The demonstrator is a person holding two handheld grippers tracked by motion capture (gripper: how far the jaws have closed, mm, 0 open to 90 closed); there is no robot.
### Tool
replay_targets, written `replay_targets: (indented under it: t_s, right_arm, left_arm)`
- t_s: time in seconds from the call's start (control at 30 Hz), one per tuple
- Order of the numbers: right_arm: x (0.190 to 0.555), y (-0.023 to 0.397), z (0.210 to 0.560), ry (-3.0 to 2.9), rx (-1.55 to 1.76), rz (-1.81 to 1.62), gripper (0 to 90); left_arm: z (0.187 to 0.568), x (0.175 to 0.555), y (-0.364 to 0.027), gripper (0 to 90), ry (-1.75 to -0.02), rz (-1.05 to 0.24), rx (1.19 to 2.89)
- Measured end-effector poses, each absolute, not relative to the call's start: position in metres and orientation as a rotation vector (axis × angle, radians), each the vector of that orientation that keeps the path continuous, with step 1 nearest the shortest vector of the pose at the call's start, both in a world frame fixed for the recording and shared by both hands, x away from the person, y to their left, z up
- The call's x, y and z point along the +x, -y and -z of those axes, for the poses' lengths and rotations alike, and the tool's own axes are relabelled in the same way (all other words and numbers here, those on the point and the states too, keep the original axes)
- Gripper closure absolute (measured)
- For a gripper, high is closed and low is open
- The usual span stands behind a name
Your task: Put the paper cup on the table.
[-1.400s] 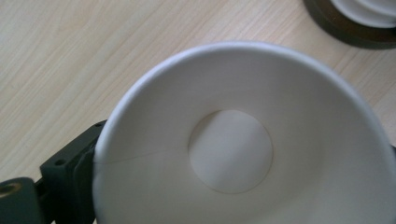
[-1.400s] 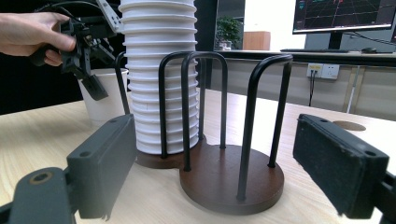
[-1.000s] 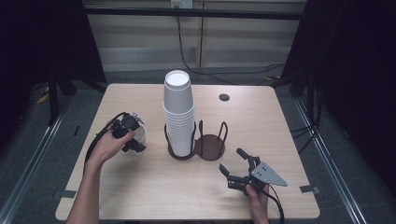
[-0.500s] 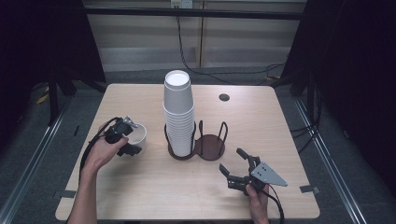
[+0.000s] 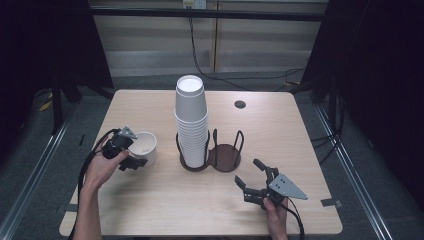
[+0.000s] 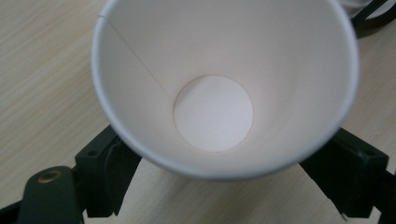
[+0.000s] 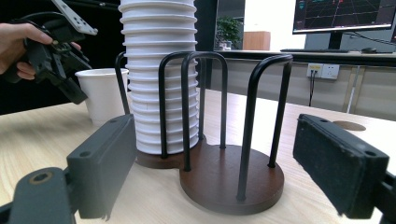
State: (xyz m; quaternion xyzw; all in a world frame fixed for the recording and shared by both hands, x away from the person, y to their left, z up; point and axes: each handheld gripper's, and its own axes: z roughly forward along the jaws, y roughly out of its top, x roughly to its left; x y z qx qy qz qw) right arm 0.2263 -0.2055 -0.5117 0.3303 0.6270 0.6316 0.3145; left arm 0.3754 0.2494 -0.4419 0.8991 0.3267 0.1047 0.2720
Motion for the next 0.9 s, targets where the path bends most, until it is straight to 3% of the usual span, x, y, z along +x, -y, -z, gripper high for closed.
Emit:
replay_targets:
  t_s: [0.9]
  right_arm:
    - [0.226,0.206,0.512,-1.654,0.872,-1.665,13.5]
  left_arm:
    - [0.419,0.328,-0.265,15.7,-0.854,-0.422,2.003]
